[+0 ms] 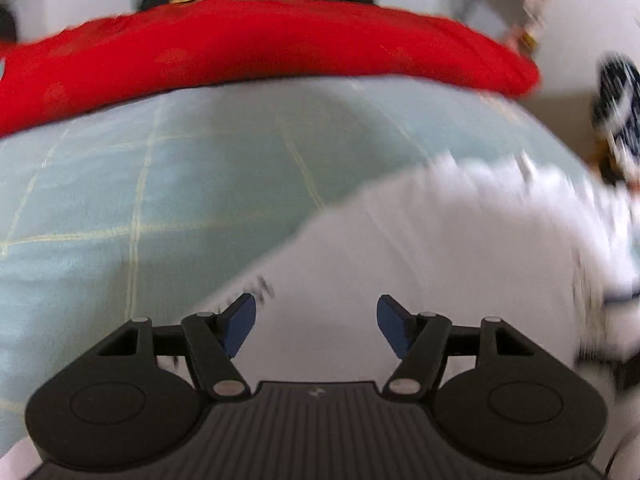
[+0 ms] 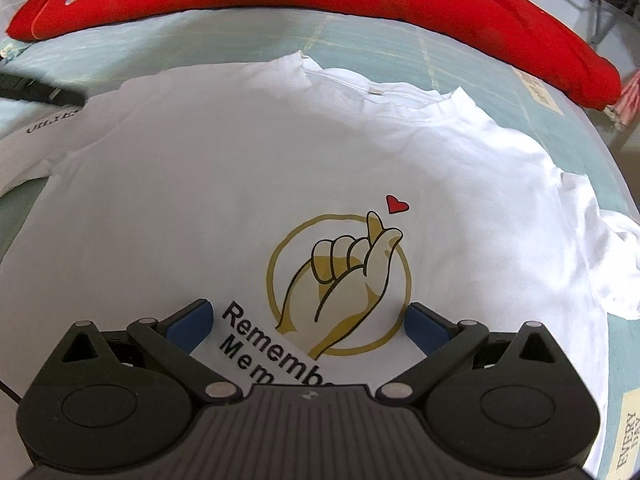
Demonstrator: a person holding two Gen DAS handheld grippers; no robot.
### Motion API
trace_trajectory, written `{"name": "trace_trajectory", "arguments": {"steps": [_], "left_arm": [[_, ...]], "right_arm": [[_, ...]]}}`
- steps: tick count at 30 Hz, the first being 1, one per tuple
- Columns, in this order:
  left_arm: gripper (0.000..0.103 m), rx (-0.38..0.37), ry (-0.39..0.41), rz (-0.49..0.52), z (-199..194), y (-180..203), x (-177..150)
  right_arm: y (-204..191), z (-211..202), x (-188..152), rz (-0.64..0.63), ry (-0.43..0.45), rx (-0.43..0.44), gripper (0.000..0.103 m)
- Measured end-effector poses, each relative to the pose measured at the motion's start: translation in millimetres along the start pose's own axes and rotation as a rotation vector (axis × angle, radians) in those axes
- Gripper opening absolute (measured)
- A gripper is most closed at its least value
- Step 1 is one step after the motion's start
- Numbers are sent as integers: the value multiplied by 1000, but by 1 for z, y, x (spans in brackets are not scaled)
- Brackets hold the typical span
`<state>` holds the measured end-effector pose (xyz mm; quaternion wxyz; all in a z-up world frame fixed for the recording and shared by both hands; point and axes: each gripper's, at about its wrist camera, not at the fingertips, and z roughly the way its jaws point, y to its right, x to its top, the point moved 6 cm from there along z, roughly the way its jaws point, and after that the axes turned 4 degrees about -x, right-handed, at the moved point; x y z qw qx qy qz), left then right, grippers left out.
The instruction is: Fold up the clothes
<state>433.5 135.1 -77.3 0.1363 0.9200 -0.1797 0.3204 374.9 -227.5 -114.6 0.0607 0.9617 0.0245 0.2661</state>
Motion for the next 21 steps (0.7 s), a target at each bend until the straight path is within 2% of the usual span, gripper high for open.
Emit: {"name": "trace_trajectory", "arguments": {"steps": [4, 7, 10, 14, 16, 21], "left_arm": [[69, 69, -15, 59, -12, 9, -35], [69, 96, -16, 33, -33, 1, -44], [71, 131, 33, -2, -53, -19, -43], [70, 201, 30, -152, -60, -61, -54], [70, 216, 2, -248, -64, -79, -73], [70, 277, 11, -428, -100, -100, -114]], "right_arm": [[-1, 1, 1, 4, -16, -12, 103], [-1, 3, 2, 3, -28, -16, 103], [-3, 4, 4, 2, -40, -24, 103], [-4, 6, 4, 2, -48, -32, 103], [-5, 6, 5, 2, -52, -34, 103], [-4, 7, 6, 1, -58, -34, 103]]}}
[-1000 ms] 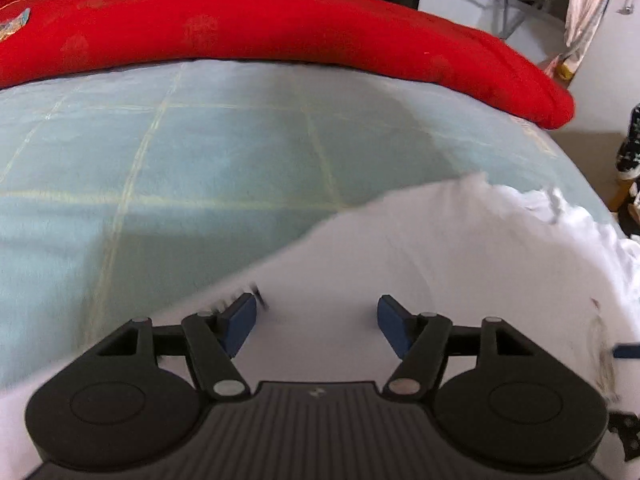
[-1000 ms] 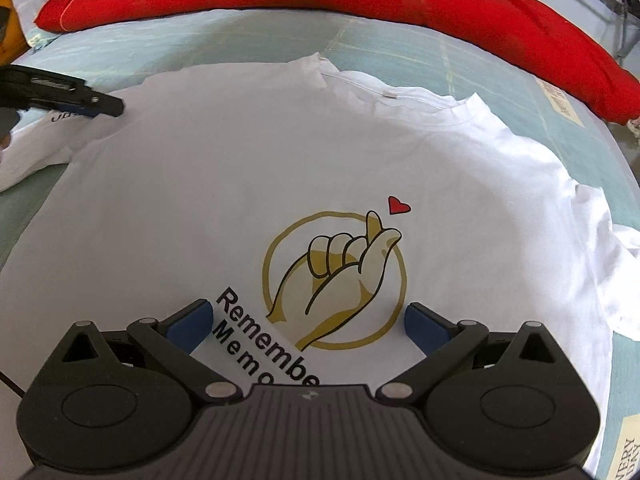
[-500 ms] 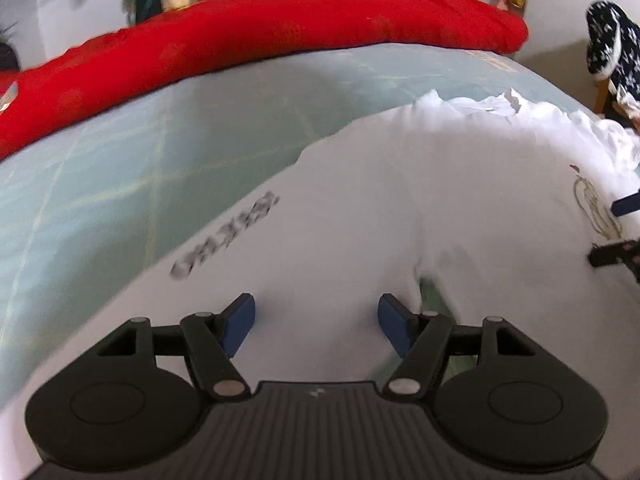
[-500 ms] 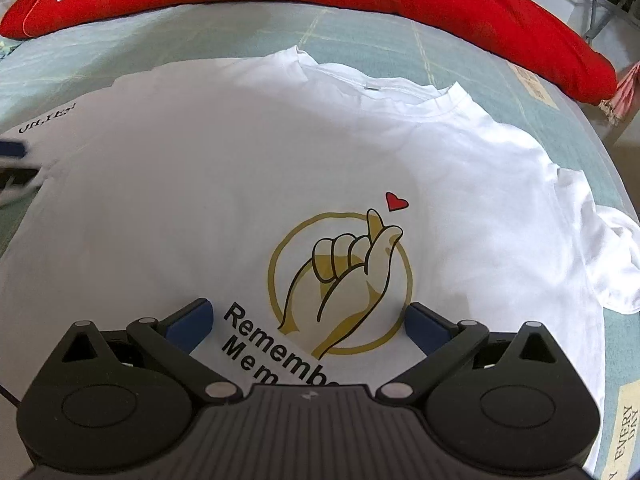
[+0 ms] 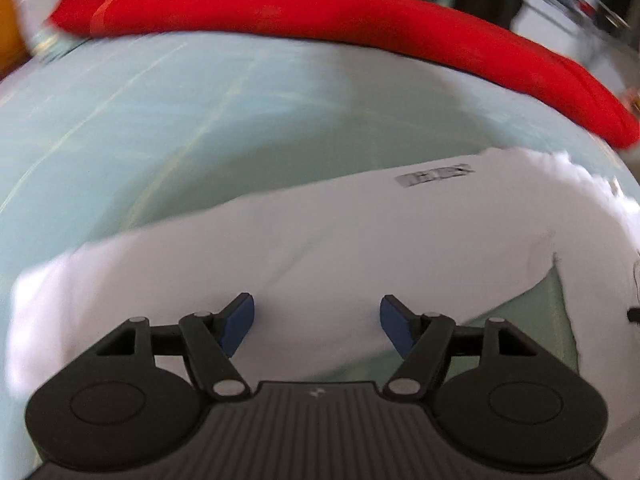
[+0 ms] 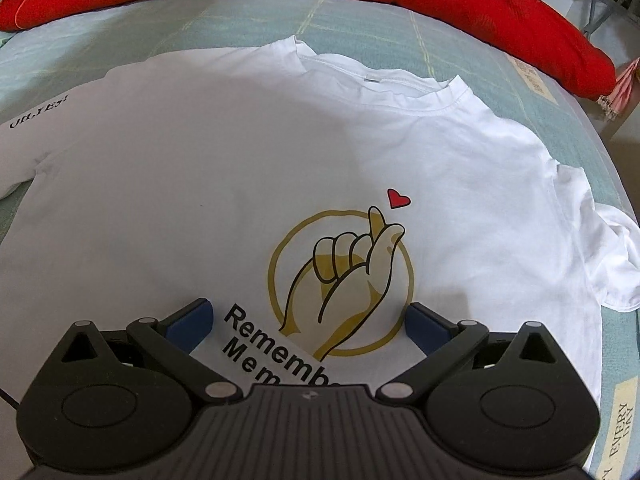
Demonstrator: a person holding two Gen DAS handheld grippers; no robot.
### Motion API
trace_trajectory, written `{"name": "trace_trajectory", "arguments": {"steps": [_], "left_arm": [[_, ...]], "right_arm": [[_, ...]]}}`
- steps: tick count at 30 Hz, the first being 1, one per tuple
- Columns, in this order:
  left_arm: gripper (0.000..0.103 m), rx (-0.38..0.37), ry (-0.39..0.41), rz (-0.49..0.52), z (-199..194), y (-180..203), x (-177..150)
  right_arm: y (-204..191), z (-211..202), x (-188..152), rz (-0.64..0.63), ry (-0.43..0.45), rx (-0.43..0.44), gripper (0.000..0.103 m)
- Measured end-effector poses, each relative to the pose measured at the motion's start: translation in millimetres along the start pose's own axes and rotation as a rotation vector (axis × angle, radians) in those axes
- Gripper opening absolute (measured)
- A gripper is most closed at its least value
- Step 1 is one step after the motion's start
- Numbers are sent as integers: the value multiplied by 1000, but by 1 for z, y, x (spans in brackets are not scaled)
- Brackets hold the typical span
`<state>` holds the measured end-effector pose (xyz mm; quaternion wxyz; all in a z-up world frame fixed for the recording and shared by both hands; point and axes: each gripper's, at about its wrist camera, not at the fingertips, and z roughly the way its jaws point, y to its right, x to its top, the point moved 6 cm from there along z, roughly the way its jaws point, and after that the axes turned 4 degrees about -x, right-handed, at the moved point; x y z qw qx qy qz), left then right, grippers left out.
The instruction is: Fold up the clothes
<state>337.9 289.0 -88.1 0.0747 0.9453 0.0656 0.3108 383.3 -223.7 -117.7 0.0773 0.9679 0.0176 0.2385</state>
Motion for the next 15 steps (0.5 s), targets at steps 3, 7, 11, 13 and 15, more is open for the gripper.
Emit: {"name": "trace_trajectory", "arguments": {"steps": [3, 7, 11, 13, 15], "left_arm": [[71, 25, 38, -36, -11, -15, 8], [71, 69, 55, 7, 1, -24, 21], [71, 167, 42, -9, -3, -44, -1], [71, 194, 39, -78, -15, -59, -11], [70, 188, 39, -124, -24, -66, -10]], "right_arm": [[0, 0, 0, 0, -2, -3, 103], [-1, 0, 1, 5, -4, -9, 103], [-2, 0, 0, 15, 8, -15, 103], [-2, 0, 0, 18, 9, -16, 103], [-2, 0, 0, 18, 7, -14, 103]]}}
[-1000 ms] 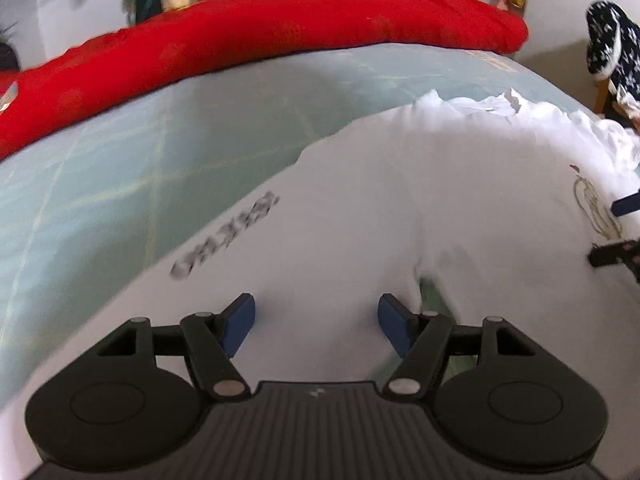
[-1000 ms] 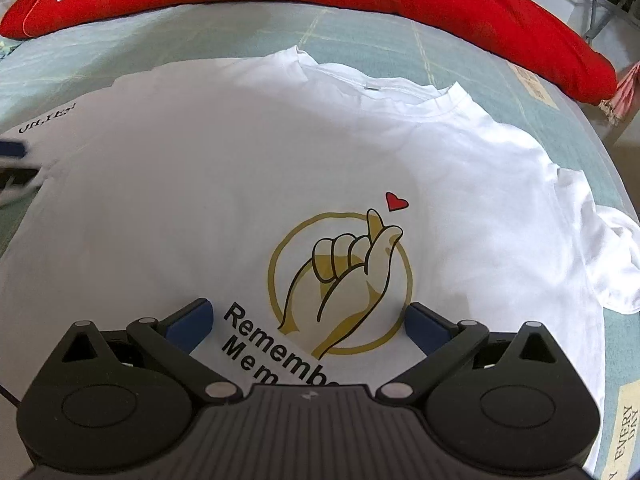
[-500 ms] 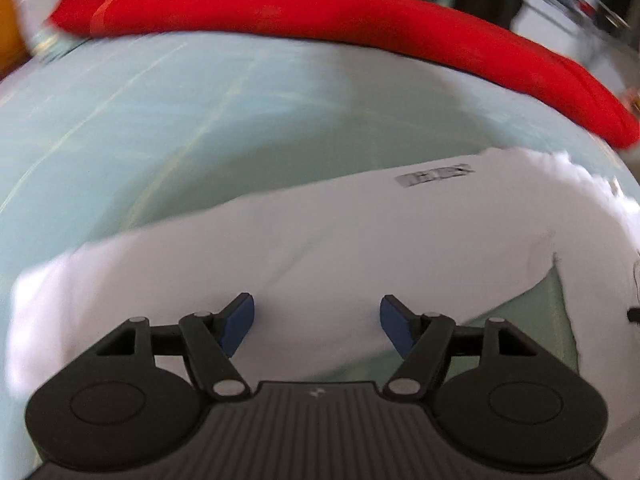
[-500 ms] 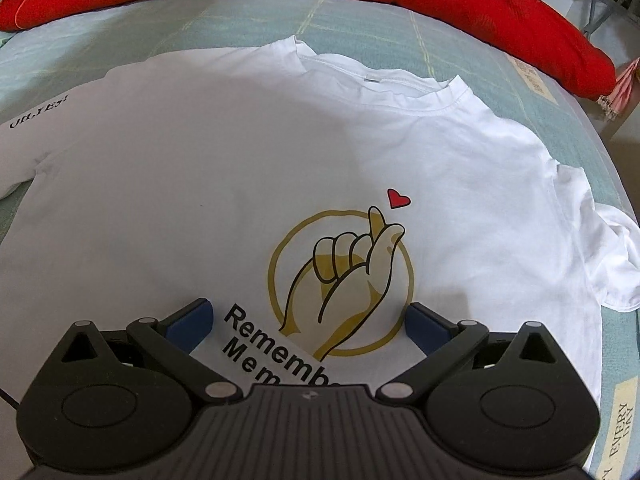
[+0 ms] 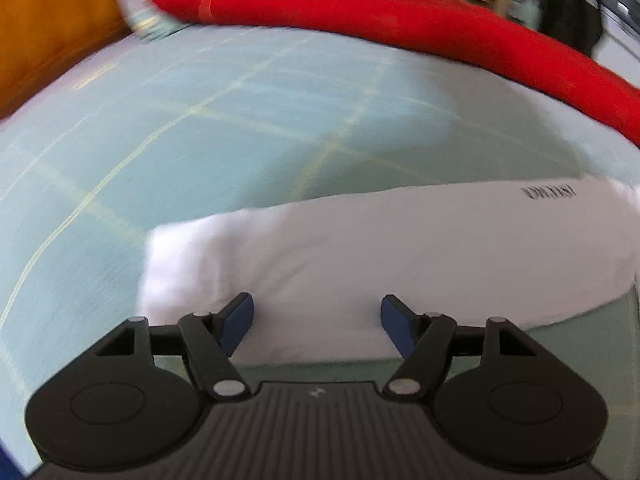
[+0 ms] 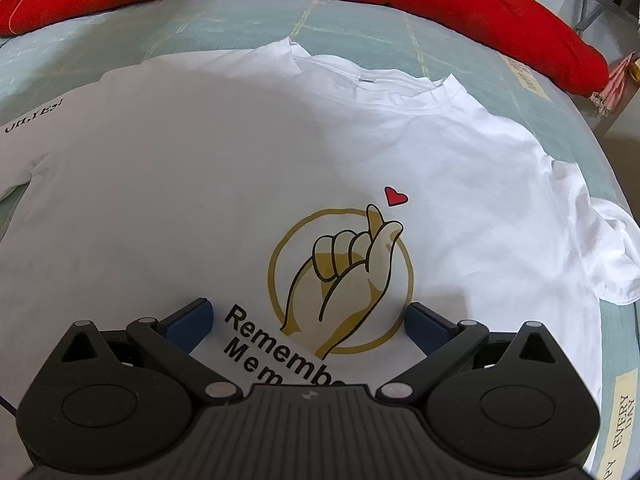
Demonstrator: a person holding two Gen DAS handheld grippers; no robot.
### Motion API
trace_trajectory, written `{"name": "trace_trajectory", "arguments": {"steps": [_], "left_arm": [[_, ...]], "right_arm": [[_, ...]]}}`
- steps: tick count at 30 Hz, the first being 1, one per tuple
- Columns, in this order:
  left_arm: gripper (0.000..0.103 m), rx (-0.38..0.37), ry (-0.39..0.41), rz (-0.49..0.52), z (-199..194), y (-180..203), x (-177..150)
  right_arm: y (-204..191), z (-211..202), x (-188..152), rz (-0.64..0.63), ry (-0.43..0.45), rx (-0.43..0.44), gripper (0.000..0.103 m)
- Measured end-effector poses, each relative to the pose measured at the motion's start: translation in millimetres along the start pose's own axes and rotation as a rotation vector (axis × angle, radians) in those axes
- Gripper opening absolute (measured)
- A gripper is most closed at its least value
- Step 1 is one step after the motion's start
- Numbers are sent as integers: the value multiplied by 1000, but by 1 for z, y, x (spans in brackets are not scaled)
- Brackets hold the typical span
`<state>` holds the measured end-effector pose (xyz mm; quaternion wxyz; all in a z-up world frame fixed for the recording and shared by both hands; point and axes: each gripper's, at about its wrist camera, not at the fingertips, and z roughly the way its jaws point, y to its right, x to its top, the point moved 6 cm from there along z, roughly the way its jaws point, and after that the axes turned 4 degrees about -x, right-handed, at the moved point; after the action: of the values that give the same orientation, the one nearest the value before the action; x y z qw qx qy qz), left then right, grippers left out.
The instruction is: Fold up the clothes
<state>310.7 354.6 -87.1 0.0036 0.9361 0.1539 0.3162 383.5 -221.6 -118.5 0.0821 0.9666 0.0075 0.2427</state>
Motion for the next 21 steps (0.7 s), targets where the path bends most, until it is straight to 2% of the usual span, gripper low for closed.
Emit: {"name": "trace_trajectory", "arguments": {"steps": [3, 8, 10, 12, 16, 21], "left_arm": [[67, -10, 1, -7, -7, 11, 16], [70, -154, 44, 102, -13, 73, 31], [71, -200, 41, 139, -11, 100, 32], [71, -232, 37, 179, -10, 125, 28], [71, -262, 18, 228, -8, 164, 20], [71, -264, 9, 276, -19, 209, 5]], "right_arm": [[1, 0, 0, 3, 5, 4, 103], [3, -3, -6, 27, 47, 4, 103], [5, -6, -5, 45, 51, 13, 103], [5, -16, 1, 39, 97, 44, 103], [4, -35, 16, 0, 205, 116, 103], [8, -9, 21, -88, 211, 181, 103]]}}
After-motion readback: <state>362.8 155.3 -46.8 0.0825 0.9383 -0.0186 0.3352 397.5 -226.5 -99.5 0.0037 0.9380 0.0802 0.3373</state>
